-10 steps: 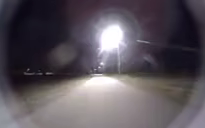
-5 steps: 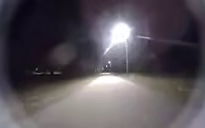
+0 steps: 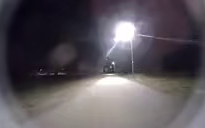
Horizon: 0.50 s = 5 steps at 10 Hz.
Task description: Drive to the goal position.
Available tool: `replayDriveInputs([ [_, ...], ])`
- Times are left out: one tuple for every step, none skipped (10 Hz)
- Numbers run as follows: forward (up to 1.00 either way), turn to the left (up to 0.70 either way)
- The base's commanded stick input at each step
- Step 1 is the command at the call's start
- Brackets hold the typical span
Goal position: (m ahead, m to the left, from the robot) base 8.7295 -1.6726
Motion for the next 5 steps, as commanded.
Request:
replayDriveInputs([
  [1.00, -0.23],
  [1.00, -0.26],
  [1.00, -0.17],
  [1.00, -0.06],
  [1.00, 0.00],
])
